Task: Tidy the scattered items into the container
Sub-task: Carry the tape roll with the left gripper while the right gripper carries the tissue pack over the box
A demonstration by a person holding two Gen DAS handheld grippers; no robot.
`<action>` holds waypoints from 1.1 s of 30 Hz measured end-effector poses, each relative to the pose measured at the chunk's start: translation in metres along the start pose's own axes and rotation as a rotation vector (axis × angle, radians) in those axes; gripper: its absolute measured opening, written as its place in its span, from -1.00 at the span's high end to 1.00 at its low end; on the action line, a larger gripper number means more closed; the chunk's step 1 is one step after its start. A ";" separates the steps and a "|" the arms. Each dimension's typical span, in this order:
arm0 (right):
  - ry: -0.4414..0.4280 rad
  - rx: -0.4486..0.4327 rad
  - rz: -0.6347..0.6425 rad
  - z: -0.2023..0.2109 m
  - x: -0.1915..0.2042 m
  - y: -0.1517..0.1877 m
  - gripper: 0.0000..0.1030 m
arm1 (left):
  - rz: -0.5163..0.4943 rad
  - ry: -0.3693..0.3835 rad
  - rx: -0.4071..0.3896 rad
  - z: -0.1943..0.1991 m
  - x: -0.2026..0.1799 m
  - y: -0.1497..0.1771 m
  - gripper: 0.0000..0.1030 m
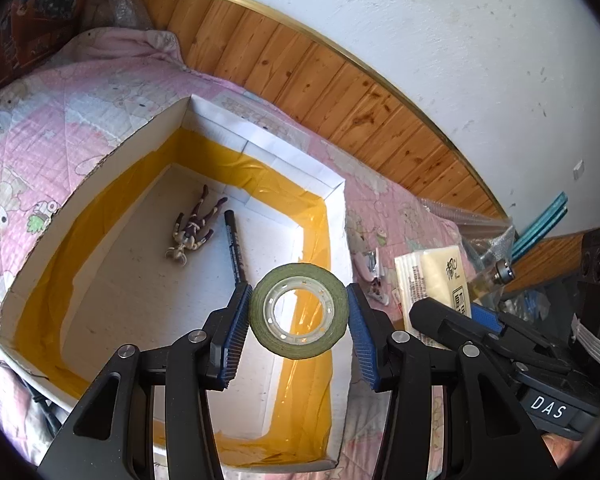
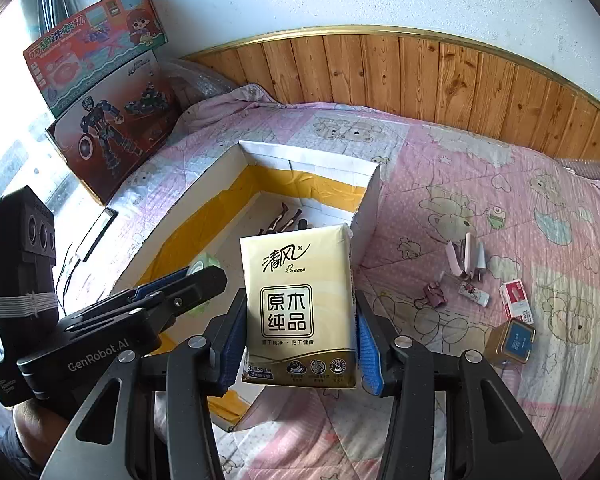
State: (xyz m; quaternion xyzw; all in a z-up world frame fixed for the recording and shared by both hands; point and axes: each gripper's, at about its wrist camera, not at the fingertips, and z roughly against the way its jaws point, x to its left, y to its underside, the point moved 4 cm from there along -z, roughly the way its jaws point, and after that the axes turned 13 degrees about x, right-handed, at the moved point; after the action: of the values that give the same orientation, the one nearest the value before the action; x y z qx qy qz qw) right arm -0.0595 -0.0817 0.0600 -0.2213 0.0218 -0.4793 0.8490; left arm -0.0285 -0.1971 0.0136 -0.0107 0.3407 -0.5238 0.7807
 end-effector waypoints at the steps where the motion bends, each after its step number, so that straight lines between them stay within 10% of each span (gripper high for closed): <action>1: 0.001 -0.001 0.002 0.000 0.000 -0.002 0.03 | 0.002 -0.001 0.005 -0.002 0.001 -0.001 0.04; 33: -0.015 0.020 0.068 -0.026 0.000 -0.062 0.03 | 0.063 0.027 0.130 -0.049 -0.005 -0.033 0.04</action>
State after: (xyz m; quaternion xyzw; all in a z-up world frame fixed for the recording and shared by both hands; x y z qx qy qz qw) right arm -0.1159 -0.1180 0.0610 -0.2155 0.0181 -0.4485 0.8672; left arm -0.0829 -0.1910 -0.0096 0.0580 0.3166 -0.5201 0.7912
